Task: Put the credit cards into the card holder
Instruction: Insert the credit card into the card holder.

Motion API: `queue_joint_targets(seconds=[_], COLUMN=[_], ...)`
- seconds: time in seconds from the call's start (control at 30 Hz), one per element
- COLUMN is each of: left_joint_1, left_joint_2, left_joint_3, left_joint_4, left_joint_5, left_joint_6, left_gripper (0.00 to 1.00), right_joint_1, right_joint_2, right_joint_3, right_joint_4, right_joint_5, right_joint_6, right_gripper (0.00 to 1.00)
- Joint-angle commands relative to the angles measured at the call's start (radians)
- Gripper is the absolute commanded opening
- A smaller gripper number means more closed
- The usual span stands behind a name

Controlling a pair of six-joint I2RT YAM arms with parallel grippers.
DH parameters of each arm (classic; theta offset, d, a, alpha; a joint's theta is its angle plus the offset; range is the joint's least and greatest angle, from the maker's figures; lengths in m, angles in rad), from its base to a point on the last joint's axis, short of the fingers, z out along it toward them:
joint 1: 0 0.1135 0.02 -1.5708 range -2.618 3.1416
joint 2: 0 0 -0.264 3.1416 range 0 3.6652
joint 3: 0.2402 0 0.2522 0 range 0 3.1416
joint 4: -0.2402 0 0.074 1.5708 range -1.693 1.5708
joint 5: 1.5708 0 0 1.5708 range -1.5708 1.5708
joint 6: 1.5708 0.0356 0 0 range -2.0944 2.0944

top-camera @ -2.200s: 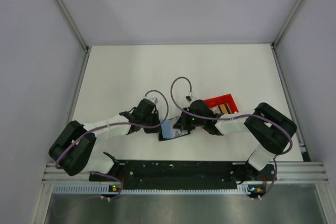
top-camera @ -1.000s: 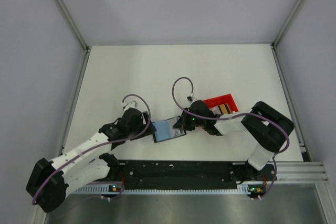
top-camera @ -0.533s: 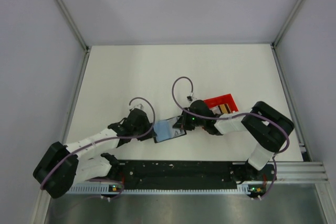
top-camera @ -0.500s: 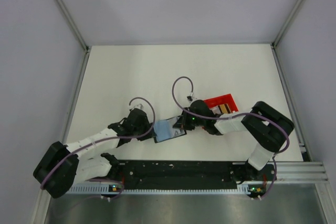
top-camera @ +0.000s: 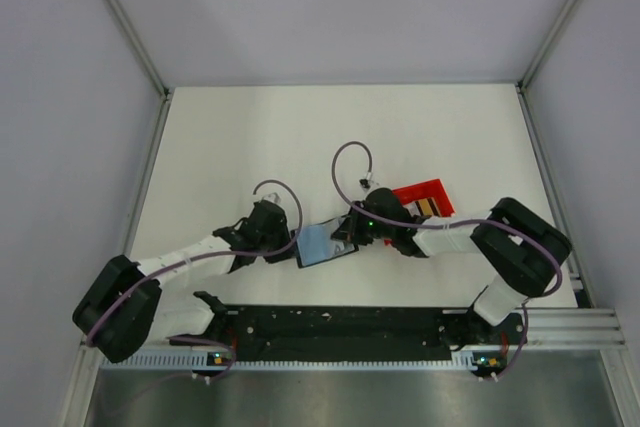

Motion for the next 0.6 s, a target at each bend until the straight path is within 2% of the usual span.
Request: queue_joint_targets(seconds=[0.0,0.23,0.57], left_joint_1=[-0.001,-0.001,-0.001], left_joint_2=[0.030,0.032,0.049], left_joint_3=[0.034,0.052,0.060], left_joint_4=[-0.001,-0.015,-0.013], left_joint_5=[-0.018,-0.017,0.001], left_joint_6=[0.054,0.080,0.111], left_gripper=[0.00,0.00,0.00], right_joint_1=[-0.002,-0.005,-0.004], right_joint_2=[-0.096,-0.117,-0.004], right_joint_3=[-0.017,-0.014,0.018], right_joint_4=[0.016,-0.028,0.027], right_joint_5=[0.043,0.071,0.003], right_joint_6=[-0.020,-0.033,-0.028], right_gripper=[0.00,0.00,0.00])
